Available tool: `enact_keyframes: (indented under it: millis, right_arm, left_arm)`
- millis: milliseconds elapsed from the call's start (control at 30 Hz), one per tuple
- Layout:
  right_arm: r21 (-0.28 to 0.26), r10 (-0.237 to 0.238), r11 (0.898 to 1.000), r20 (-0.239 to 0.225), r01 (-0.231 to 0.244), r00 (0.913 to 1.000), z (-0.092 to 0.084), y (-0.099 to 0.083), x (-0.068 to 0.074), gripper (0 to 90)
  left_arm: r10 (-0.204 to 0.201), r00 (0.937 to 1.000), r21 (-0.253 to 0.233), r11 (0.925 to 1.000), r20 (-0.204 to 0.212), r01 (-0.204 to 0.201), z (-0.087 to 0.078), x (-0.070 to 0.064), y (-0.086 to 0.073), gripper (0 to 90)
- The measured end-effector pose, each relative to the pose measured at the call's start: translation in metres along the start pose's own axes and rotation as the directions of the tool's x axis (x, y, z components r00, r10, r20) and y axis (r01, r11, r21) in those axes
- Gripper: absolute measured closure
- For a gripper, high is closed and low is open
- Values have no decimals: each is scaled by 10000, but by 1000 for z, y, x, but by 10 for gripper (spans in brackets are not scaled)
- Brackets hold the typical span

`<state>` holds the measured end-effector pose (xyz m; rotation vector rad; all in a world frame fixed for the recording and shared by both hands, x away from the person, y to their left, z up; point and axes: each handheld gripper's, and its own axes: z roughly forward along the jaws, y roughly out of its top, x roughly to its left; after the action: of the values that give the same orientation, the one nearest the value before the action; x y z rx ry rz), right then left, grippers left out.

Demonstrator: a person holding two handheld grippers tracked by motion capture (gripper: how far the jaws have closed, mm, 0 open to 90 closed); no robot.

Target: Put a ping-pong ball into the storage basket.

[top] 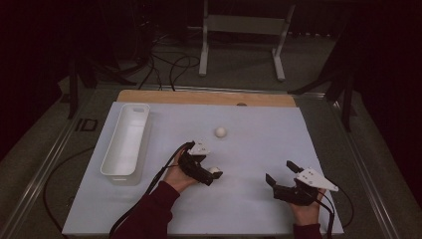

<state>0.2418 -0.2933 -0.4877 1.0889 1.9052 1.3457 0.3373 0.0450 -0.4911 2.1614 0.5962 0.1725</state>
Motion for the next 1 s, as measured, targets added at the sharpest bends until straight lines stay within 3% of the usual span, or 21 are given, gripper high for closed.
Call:
enact_keyframes:
  millis: [433,1000]
  right_arm:
    - [-1,-11,10000,31,11,10000,0,0,0,92]
    - [-30,-26,10000,7,26,10000,-1,0,0,92]
  left_arm:
    - [-40,10000,392,9992,39,39,12,-4,-2,19]
    - [185,9995,1062,9941,269,-213,20,-7,-7,171]
